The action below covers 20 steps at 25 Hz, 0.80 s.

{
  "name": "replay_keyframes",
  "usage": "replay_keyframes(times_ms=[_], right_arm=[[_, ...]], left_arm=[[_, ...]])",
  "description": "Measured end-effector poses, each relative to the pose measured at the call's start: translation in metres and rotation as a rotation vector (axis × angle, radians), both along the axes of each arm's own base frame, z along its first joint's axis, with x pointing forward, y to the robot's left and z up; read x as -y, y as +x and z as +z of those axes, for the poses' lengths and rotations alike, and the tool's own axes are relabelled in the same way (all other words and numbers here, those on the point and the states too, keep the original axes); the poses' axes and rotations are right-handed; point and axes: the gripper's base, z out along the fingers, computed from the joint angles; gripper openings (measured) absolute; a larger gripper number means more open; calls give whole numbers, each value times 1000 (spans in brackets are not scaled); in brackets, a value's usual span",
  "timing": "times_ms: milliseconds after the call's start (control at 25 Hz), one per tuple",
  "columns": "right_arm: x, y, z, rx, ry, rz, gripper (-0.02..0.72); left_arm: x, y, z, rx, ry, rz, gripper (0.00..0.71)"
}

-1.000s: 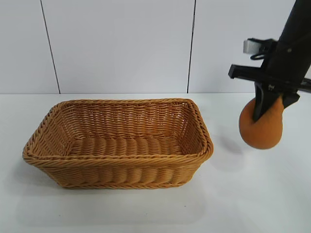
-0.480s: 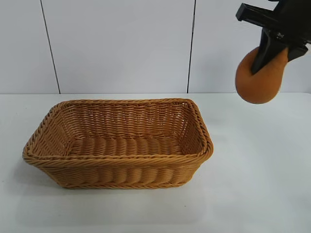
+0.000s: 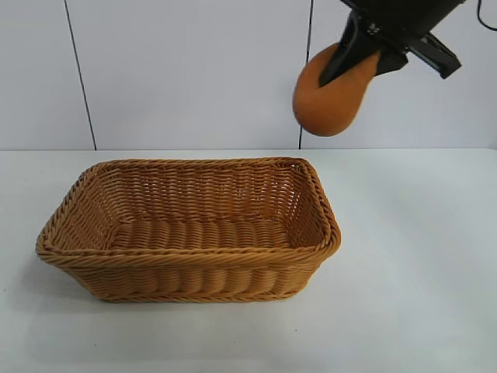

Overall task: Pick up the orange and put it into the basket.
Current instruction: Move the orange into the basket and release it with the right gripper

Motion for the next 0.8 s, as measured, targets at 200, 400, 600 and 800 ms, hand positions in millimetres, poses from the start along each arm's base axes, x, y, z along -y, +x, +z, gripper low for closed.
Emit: replay_keyframes(times_ms=[200,400,600,800], right_arm=[[-48,-11,-14,37,-3,90,45],[-88,-15,-51,32,-31,144,45],[-109,-8,-99,5,-62,123,45],[-114,-6,-133,-61,-98,111,46]], left_arm=[[0,0,0,0,0,0,673],[0,0,0,0,0,0,673],[0,0,0,0,0,0,673],[0,0,0,0,0,0,673]])
